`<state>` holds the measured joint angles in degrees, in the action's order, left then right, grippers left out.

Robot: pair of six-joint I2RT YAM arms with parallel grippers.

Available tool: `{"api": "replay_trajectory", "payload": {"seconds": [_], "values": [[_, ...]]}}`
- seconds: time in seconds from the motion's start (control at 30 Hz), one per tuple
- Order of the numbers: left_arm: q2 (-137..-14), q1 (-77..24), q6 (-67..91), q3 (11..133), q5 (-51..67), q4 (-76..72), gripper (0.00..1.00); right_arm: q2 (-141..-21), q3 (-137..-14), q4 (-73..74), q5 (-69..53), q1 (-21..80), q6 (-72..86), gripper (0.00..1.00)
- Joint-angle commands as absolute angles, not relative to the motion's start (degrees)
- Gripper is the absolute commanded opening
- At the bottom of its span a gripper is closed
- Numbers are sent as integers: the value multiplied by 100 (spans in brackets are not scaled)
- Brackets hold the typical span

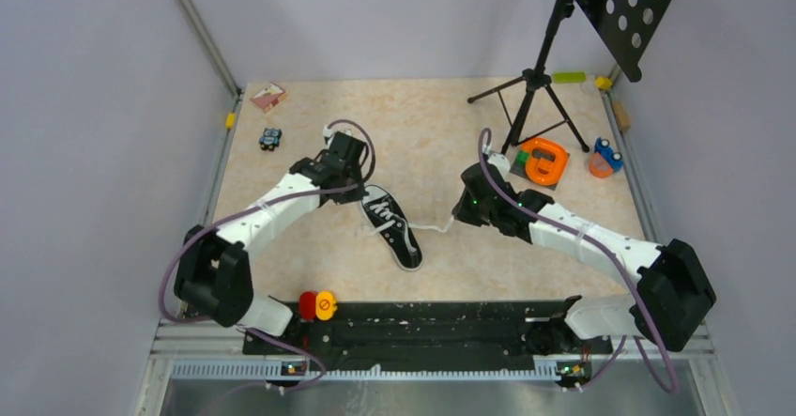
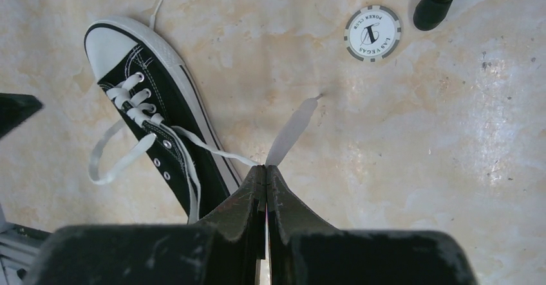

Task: Tie the shoes
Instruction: Cross the shoelace with the shoelace.

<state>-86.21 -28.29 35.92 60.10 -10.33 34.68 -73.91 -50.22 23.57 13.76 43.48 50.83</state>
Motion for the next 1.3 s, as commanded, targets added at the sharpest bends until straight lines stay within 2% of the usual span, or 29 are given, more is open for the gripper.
{"api": "replay_trajectory", "payload": {"seconds": [0.0, 0.23, 0.27, 0.3, 0.37, 0.4, 0.43, 0.53, 0.8, 1.27], "values": [[-7816, -2916, 3438, 6355, -1399, 3631, 0, -7173, -4974, 2322, 1542, 4395, 5177, 0], [-6723, -3041, 3414, 5357, -1240, 2843, 0, -7193, -4776, 2209, 1553, 4395, 5273, 0], [-6712, -3037, 3474, 5174, -1323, 2758, 4, -7202, -4773, 2211, 1541, 4397, 5273, 0], [-6762, -3020, 3592, 5071, -1388, 2827, 19, -7211, -4780, 2214, 1536, 4395, 5261, 0], [-6998, -2987, 3992, 5065, -1528, 3220, 57, -7217, -4809, 2214, 1543, 4396, 5220, 0], [-7158, -2969, 4218, 5120, -1521, 3445, 66, -7214, -4834, 2240, 1551, 4396, 5202, 0], [-7373, -2971, 4466, 5203, -1444, 3648, 70, -7208, -4868, 2264, 1583, 4397, 5176, 0], [-7660, -2971, 5071, 5218, -1101, 3968, 68, -7162, -4875, 2281, 1633, 4395, 5159, 0], [-7410, -2758, 5724, 4454, -1017, 3113, 53, -6897, -4601, 2269, 1652, 4395, 5255, 0], [-7717, -2592, 5801, 3687, -259, 1944, 50, -6817, -4457, 2353, 1705, 4395, 5313, 0]]}}
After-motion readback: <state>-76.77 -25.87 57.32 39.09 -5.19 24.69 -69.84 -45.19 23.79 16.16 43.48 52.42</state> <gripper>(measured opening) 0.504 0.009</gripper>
